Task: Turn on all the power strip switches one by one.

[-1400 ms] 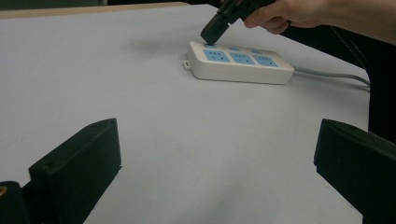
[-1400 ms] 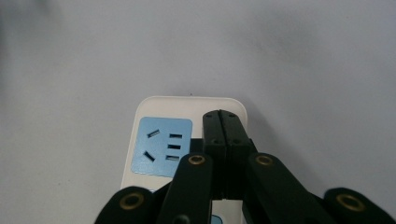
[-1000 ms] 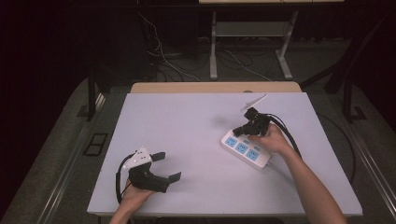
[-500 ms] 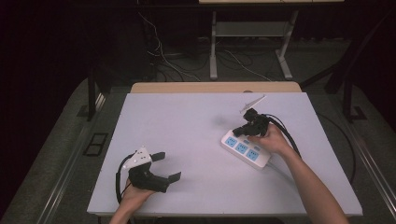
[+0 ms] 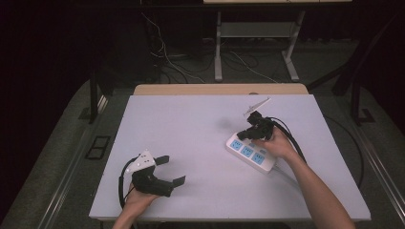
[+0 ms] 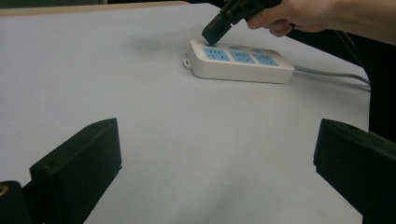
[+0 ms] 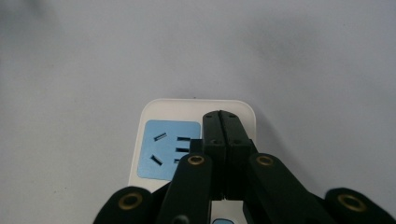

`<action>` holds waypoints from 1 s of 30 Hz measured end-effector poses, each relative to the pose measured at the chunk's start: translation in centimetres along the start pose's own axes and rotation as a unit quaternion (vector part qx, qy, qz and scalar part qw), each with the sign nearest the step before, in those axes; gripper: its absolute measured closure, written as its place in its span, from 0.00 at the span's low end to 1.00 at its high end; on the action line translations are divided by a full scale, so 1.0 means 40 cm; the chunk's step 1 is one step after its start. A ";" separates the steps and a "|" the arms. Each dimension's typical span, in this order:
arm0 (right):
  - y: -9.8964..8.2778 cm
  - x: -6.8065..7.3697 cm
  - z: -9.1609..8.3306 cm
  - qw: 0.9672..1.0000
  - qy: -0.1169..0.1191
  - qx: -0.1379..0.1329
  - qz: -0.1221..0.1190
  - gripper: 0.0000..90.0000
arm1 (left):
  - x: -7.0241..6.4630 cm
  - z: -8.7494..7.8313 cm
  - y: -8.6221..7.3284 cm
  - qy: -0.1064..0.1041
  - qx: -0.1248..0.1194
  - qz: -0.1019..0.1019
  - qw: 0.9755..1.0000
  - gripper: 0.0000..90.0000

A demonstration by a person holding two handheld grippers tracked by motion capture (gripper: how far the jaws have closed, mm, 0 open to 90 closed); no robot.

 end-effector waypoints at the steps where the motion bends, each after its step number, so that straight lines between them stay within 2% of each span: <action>1: 0.002 0.001 -0.006 1.000 0.001 -0.003 0.002 1.00 | -0.001 0.000 0.000 0.000 0.000 0.000 1.000 0.00; 6: 0.011 0.003 -0.038 1.000 0.001 -0.021 0.007 0.99 | -0.002 0.000 0.000 -0.001 -0.001 0.000 1.000 0.00; 10: 0.014 0.013 -0.067 0.999 -0.001 -0.031 0.011 0.92 | -0.004 0.001 0.001 -0.002 -0.001 0.001 1.000 0.00; 11: 0.016 0.015 -0.074 0.999 -0.003 -0.034 0.011 0.89 | -0.005 0.000 0.002 -0.002 -0.002 0.000 1.000 0.00; 20: 0.005 0.034 -0.139 0.997 -0.033 -0.059 0.028 0.37 | -0.005 0.000 0.004 -0.002 -0.006 -0.003 1.000 0.00; 23: -0.008 0.039 -0.162 0.996 -0.034 -0.071 0.039 0.21 | -0.006 0.001 0.003 -0.003 -0.004 -0.002 1.000 0.00; 26: -0.027 0.047 -0.183 0.995 -0.029 -0.080 0.057 0.00 | -0.007 0.001 0.004 -0.003 -0.005 -0.003 1.000 0.00; 27: -0.034 0.048 -0.190 0.994 -0.037 -0.083 0.062 0.00 | -0.007 0.001 0.004 -0.004 -0.005 -0.003 1.000 0.00; 30: -0.053 0.063 -0.212 0.992 -0.035 -0.096 0.067 0.00 | -0.007 0.002 0.003 -0.004 -0.005 -0.003 1.000 0.00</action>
Point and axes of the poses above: each handheld gripper's, and its own axes: z roughly forward along the jaws, y roughly out of its top, x roughly to its left, the point moved 8 cm from there along z, roughly forward along the jaws, and after that the axes turned 2 degrees about -x, right-handed, at the moved point
